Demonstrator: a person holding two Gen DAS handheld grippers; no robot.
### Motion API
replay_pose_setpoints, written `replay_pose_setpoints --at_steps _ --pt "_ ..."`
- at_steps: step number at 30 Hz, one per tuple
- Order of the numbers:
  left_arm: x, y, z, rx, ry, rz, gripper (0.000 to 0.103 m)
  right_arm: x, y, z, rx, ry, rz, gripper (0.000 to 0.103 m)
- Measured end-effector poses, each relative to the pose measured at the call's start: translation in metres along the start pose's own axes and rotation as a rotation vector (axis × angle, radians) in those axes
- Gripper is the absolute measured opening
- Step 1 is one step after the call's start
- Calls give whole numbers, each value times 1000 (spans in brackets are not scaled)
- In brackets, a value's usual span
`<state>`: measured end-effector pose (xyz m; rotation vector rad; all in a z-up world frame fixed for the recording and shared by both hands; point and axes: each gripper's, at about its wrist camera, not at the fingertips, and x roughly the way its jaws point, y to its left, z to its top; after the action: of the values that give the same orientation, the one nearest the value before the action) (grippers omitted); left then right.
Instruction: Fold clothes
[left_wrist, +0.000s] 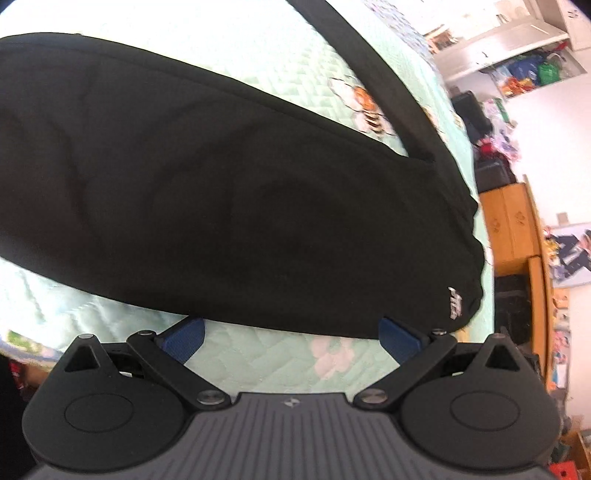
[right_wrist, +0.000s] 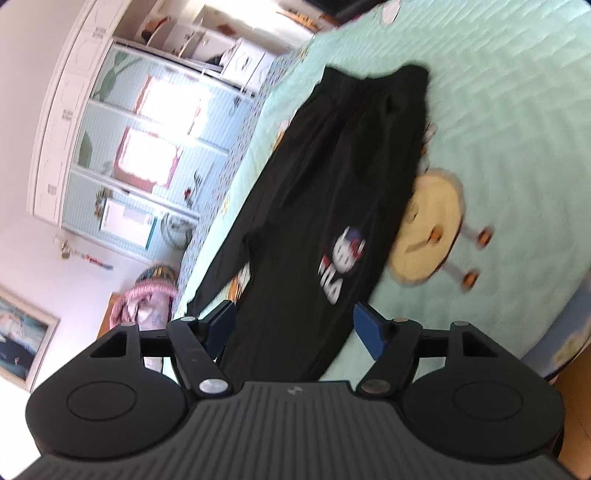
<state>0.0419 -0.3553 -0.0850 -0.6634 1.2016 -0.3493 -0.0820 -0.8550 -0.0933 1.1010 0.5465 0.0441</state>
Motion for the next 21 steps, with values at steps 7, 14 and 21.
replay_pose_setpoints --at_steps 7,14,21 --pt "4 -32 6 114 14 -51 102 12 2 25 -15 -45 27 72" --pt "3 -97 32 350 -38 -8 102 67 42 37 -136 -63 -11 72" --pt "11 -159 76 452 -143 73 103 140 70 31 -156 -16 -17 73"
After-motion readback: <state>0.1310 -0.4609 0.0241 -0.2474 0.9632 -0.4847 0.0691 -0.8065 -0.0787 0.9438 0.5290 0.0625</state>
